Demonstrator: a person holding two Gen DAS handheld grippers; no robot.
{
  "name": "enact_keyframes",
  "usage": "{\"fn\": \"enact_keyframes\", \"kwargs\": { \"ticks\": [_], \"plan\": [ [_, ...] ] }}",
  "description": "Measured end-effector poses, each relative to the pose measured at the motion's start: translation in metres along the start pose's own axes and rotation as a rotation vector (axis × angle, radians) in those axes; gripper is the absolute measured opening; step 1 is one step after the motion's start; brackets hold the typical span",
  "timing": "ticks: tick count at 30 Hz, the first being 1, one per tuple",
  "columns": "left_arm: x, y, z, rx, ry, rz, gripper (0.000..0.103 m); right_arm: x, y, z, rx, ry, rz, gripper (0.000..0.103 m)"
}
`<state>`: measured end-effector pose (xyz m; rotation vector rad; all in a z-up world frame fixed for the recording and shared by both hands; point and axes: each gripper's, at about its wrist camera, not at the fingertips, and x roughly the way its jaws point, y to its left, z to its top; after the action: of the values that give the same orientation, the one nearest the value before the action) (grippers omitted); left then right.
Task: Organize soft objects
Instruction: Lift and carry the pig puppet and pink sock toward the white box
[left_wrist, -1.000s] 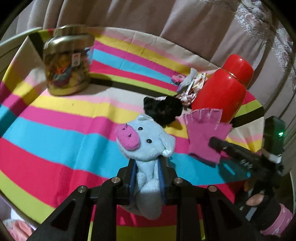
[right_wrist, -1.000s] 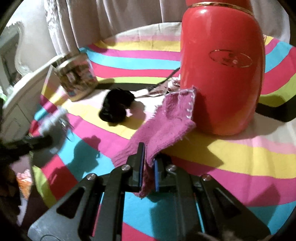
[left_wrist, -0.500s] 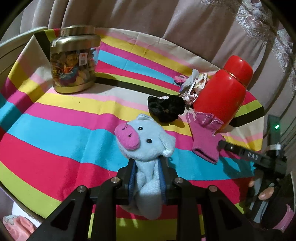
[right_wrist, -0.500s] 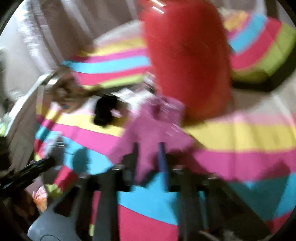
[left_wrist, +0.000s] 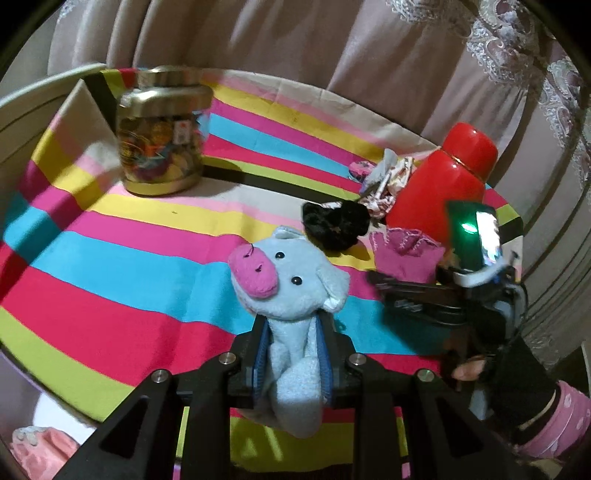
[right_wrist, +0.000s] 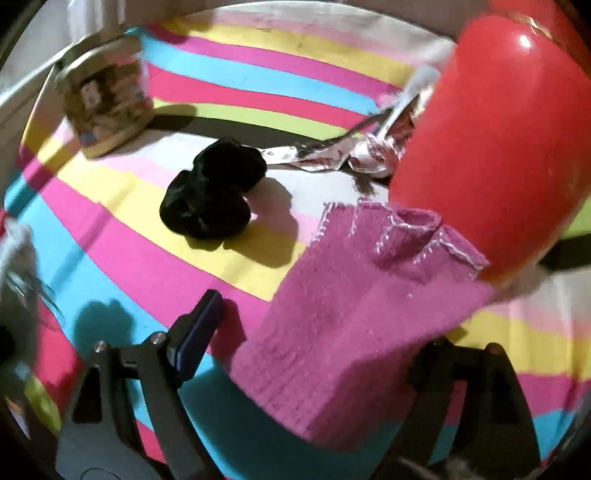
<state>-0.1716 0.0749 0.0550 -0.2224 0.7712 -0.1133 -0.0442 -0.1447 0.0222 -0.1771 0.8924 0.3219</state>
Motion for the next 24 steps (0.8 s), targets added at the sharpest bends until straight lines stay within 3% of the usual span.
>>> {"fn": "enact_keyframes", "kwargs": {
  "ticks": [1, 2, 3, 5, 11, 24],
  "plan": [
    [-0.003, 0.004, -0.001, -0.004, -0.004, 0.005, 0.024, -0.007, -0.01, -0.005, 0.018, -0.016, -0.005, 0.048],
    [-0.005, 0.008, -0.002, -0.014, -0.007, 0.008, 0.024, -0.014, -0.022, -0.01, 0.04, -0.025, 0.022, 0.02],
    [-0.007, 0.014, -0.005, -0.029, -0.008, 0.009, 0.024, -0.021, -0.037, -0.017, 0.085, -0.029, 0.081, 0.016],
    [-0.007, 0.02, -0.008, -0.053, -0.005, 0.008, 0.024, -0.035, -0.058, -0.029, 0.156, -0.046, 0.157, 0.016],
    [-0.001, 0.018, -0.02, -0.068, 0.016, -0.007, 0.024, -0.079, -0.08, -0.05, 0.216, -0.093, 0.247, 0.016],
    [-0.032, 0.005, -0.011, 0.001, -0.043, 0.044, 0.024, -0.117, 0.006, -0.018, 0.053, -0.183, 0.384, 0.016]
  ]
}}
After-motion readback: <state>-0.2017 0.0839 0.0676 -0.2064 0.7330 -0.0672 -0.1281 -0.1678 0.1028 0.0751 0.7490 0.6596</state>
